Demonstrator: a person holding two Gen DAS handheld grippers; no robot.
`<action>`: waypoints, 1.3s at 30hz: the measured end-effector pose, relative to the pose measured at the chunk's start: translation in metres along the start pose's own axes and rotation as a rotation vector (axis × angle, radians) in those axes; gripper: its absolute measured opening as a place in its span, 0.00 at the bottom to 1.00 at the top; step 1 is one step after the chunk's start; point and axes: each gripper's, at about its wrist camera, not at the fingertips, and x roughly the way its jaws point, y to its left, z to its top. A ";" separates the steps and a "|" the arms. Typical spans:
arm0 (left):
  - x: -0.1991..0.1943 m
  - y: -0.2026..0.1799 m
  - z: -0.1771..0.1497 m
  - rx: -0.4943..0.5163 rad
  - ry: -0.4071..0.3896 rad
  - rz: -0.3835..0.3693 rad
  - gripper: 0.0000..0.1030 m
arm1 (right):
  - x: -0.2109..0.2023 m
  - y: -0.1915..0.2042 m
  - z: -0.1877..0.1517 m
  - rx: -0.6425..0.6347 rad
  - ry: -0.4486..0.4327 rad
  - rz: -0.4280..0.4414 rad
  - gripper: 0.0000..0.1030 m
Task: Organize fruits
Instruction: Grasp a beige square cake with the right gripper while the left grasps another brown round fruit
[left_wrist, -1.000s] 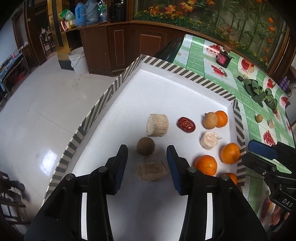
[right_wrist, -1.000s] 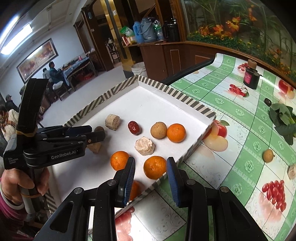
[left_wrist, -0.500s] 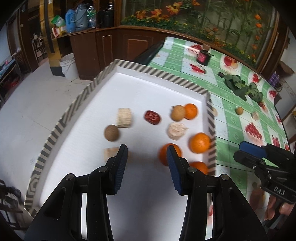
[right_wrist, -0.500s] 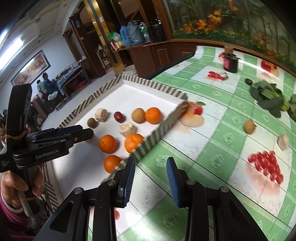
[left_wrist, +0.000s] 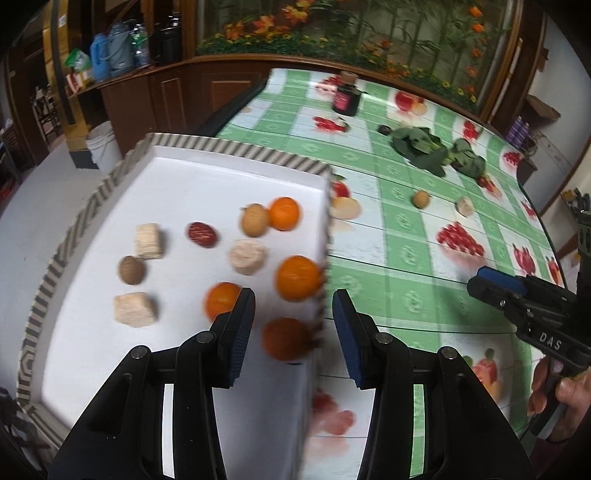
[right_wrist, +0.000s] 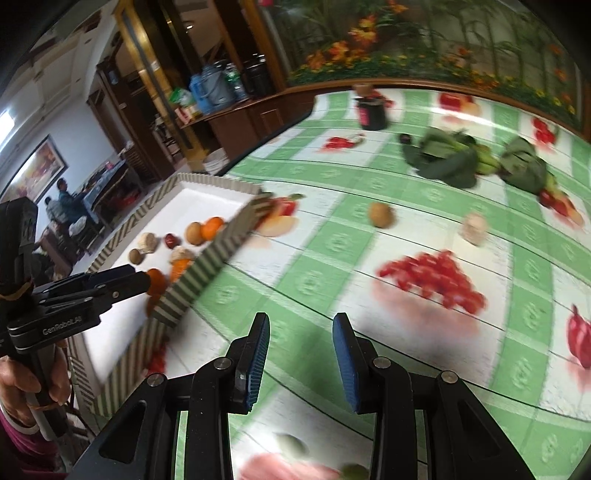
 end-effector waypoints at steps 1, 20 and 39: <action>0.001 -0.006 0.000 0.010 0.003 -0.008 0.42 | -0.003 -0.006 -0.002 0.011 -0.002 -0.010 0.33; 0.028 -0.079 0.028 0.110 0.036 -0.080 0.42 | -0.031 -0.117 0.011 0.145 -0.040 -0.158 0.35; 0.096 -0.137 0.083 0.198 0.114 -0.096 0.42 | 0.042 -0.132 0.065 -0.049 -0.004 -0.136 0.24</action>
